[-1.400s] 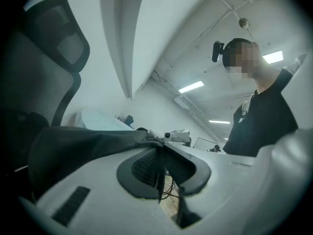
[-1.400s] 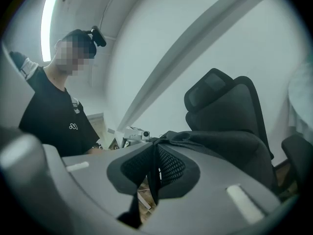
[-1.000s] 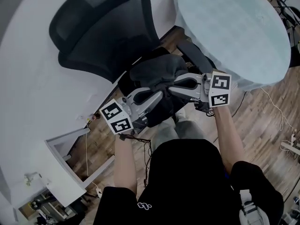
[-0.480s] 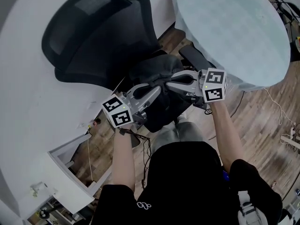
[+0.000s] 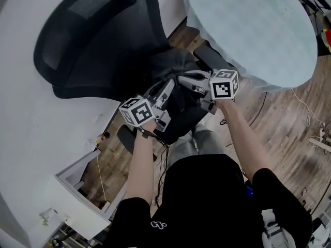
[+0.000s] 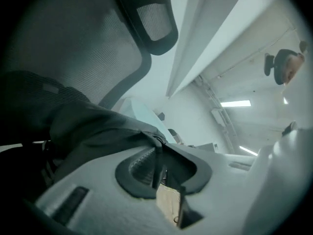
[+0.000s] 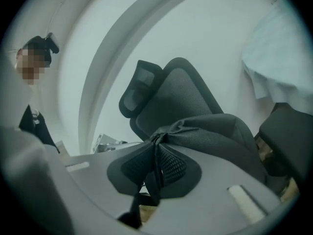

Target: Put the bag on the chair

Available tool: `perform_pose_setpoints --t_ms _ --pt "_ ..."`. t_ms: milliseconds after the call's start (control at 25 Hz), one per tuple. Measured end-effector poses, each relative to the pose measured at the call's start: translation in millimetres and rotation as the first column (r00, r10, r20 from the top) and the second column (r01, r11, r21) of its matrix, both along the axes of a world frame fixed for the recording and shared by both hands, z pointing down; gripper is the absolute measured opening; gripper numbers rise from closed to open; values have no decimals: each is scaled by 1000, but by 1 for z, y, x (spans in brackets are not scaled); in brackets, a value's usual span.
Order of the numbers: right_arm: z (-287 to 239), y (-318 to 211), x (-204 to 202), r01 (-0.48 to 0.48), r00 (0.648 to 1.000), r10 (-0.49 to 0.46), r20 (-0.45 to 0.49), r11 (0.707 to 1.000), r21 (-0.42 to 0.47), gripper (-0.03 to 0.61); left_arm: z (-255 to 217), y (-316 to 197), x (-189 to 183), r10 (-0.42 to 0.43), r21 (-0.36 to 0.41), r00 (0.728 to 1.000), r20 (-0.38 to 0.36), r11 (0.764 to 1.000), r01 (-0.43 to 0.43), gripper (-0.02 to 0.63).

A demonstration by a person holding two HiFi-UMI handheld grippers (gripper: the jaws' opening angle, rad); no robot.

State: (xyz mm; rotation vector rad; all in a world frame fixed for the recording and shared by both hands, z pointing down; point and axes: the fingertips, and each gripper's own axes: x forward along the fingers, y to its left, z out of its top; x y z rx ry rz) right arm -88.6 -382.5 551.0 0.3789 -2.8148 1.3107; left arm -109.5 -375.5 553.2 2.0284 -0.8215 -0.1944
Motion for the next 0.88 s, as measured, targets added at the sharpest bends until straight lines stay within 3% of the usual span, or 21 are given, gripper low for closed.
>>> perform_pose_setpoints --t_ms 80,200,400,520,680,760,880 --pt "5 -7 -6 -54 998 54 -35 998 -12 52 10 -5 -6 -56 -33 998 34 998 57 63" --pt "4 -8 -8 -77 991 78 -108 997 9 172 15 -2 -18 -86 -56 990 109 994 92 131" --pt "-23 -13 18 -139 976 151 -155 987 86 189 9 14 -38 -76 -50 964 256 995 91 210" --pt "-46 -22 27 -178 971 195 -136 976 129 175 13 24 -35 -9 -72 913 408 997 42 215" --pt "-65 -16 15 -156 974 182 -137 971 182 170 8 36 -45 14 -58 801 599 998 26 191" --pt "-71 -12 7 -142 976 172 -137 968 205 169 -10 30 -54 -55 9 795 605 998 62 161" --pt "-80 -13 -3 -173 972 204 -117 956 237 134 -49 8 -66 -217 152 820 530 975 160 91"
